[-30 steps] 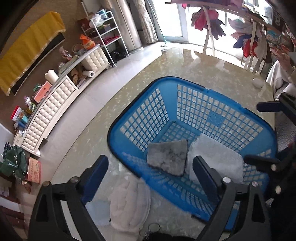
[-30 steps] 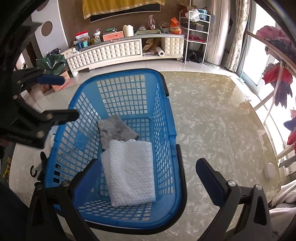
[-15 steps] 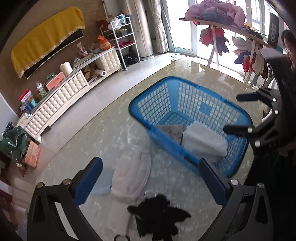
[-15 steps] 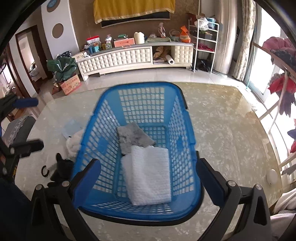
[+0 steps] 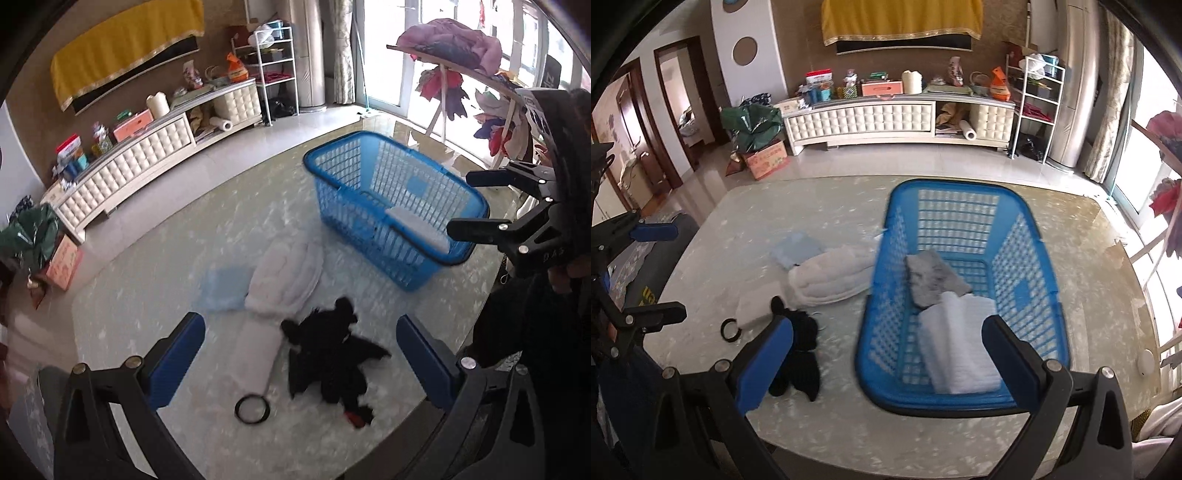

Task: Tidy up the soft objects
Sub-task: 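Move the right gripper to the black plush toy and close on it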

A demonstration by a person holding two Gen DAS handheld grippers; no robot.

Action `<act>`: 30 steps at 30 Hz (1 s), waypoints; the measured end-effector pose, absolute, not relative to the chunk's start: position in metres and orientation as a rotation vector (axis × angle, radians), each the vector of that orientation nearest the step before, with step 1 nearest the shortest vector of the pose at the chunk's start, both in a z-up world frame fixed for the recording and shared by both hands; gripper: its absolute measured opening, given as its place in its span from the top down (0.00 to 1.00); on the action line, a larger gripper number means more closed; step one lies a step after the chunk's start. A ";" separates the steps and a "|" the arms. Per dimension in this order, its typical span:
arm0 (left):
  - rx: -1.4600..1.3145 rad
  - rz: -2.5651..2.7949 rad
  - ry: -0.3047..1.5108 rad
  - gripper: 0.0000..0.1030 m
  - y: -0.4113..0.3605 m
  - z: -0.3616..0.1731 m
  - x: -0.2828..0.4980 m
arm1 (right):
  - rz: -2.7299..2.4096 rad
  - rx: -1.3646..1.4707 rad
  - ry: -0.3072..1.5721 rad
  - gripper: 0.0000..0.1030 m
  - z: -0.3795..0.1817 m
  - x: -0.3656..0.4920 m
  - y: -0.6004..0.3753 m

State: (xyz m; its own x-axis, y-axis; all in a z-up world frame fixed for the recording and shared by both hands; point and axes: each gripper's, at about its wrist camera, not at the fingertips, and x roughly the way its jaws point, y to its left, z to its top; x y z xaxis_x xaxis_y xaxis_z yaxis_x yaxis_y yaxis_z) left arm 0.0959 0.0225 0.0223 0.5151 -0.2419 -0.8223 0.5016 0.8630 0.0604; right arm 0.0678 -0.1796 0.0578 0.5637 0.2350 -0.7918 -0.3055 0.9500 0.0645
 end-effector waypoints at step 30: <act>0.210 -0.407 1.044 0.00 0.115 -0.066 0.084 | 0.427 -0.227 1.123 0.00 -0.013 0.077 -0.062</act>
